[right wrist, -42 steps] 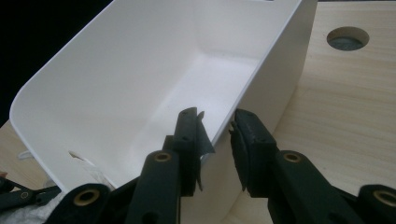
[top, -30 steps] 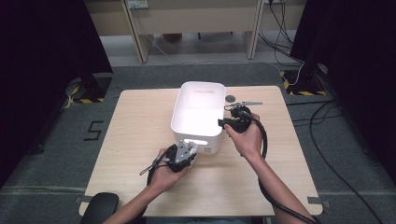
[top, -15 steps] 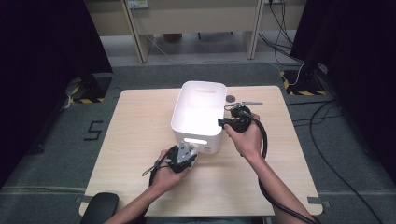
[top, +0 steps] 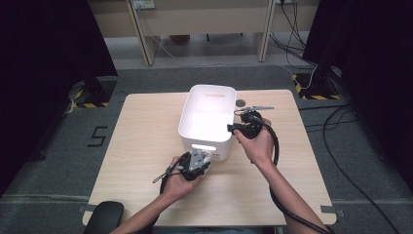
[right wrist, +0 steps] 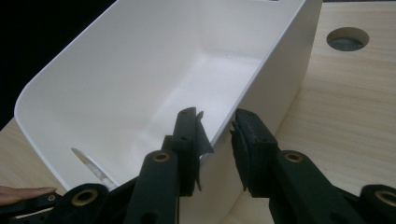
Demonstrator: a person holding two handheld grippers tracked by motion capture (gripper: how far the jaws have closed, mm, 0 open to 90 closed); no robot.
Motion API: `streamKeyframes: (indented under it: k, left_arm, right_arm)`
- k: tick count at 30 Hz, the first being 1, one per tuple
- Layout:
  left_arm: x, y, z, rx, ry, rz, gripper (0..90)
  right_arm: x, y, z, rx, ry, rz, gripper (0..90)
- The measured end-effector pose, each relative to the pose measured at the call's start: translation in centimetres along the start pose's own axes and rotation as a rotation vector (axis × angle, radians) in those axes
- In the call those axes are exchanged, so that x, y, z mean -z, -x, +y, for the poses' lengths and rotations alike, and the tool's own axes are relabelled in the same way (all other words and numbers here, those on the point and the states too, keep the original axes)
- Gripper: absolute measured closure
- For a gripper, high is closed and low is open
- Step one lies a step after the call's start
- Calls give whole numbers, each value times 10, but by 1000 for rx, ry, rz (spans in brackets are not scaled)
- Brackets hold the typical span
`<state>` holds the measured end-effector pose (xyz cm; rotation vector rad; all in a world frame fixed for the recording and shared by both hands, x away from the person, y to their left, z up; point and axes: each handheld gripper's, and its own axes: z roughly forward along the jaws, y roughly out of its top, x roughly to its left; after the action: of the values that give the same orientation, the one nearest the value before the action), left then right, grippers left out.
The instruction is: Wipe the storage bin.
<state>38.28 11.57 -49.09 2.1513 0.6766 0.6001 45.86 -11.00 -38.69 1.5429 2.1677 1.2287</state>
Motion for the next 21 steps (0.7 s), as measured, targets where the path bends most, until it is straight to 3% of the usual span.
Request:
streamKeyframes:
  k: [21]
  left_arm:
    - [21,4,22,19,92,8,757]
  right_arm:
    - [0,1,0,4,2,0,713]
